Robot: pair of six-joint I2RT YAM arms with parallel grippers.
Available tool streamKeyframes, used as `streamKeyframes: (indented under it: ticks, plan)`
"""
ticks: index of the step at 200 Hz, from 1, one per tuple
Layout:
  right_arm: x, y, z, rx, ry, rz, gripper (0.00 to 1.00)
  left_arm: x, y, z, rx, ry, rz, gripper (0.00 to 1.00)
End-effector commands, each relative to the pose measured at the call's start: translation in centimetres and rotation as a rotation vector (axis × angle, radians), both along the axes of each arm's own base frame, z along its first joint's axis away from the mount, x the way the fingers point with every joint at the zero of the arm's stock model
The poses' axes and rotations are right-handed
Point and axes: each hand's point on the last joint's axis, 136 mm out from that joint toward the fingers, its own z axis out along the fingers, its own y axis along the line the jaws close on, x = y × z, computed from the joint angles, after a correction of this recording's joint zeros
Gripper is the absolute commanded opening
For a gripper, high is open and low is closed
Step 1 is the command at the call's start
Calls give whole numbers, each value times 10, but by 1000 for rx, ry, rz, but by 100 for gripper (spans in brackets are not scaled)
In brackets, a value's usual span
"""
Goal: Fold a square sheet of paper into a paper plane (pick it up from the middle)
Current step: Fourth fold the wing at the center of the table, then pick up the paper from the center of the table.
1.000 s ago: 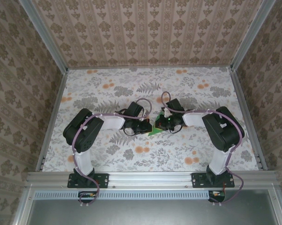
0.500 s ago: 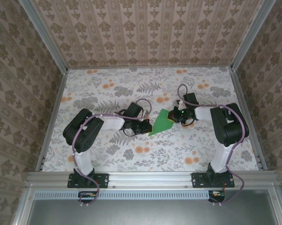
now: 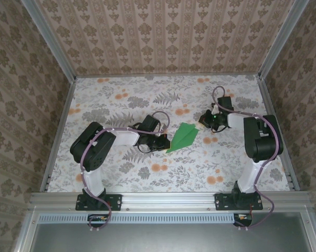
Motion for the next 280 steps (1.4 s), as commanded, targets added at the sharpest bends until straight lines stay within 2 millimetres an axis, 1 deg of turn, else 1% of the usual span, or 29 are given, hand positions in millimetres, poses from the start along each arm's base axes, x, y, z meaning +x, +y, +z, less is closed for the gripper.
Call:
streamKeyframes:
  ticks: [1, 11, 16, 32, 50, 64, 74, 96, 106, 128, 132, 140, 153, 164, 182, 184, 191, 237, 273, 280]
  plan:
    - [-16, 11, 26, 44, -31, 7, 4, -15, 18, -12, 99, 40, -20, 0]
    - [-25, 15, 29, 55, -25, 9, 7, -5, 9, 4, 61, -8, -24, 0]
    - [-30, 17, 29, 60, -18, 8, 10, 0, 5, 13, 39, -34, -26, 4]
    - [-44, 21, 30, 83, -3, -4, 24, 20, -4, 44, -19, -118, -15, 17]
    - [-55, 27, 31, 109, 7, -30, 38, 42, -2, 76, -61, -210, 19, 35]
    - [-61, 35, 31, 127, 10, -39, 45, 58, 6, 92, -69, -265, 64, 46]
    - [-63, 41, 29, 131, 19, -40, 48, 70, 16, 99, -59, -302, 104, 56]
    - [-64, 56, 25, 138, 24, -41, 49, 89, 41, 108, -18, -360, 176, 74]
    - [-63, 61, 22, 142, 31, -44, 49, 95, 53, 111, -4, -378, 206, 80]
    - [-61, 71, 17, 150, 43, -45, 48, 103, 75, 115, 18, -398, 267, 88]
    - [-60, 73, 16, 150, 45, -43, 47, 104, 79, 114, 21, -397, 275, 92]
    - [-60, 75, 14, 150, 49, -39, 47, 105, 85, 115, 21, -396, 289, 97]
    - [-60, 78, 10, 142, 64, -38, 46, 106, 92, 116, 10, -397, 306, 100]
    - [-60, 81, 8, 139, 68, -36, 45, 106, 97, 117, -4, -397, 321, 100]
    - [-58, 85, 6, 144, 68, -27, 44, 104, 98, 115, -19, -392, 328, 100]
    - [-58, 86, 6, 145, 69, -25, 44, 108, 105, 115, -15, -391, 349, 100]
    - [-58, 88, 5, 150, 71, -19, 42, 110, 109, 113, -14, -384, 360, 100]
    - [-55, 109, 7, 201, 52, 34, 36, 109, 115, 107, -33, -345, 376, 100]
    - [-57, 118, -1, 225, 48, 36, 31, 104, 119, 105, -77, -301, 381, 100]
    - [-58, 118, -2, 228, 42, 33, 28, 102, 118, 104, -87, -285, 375, 100]
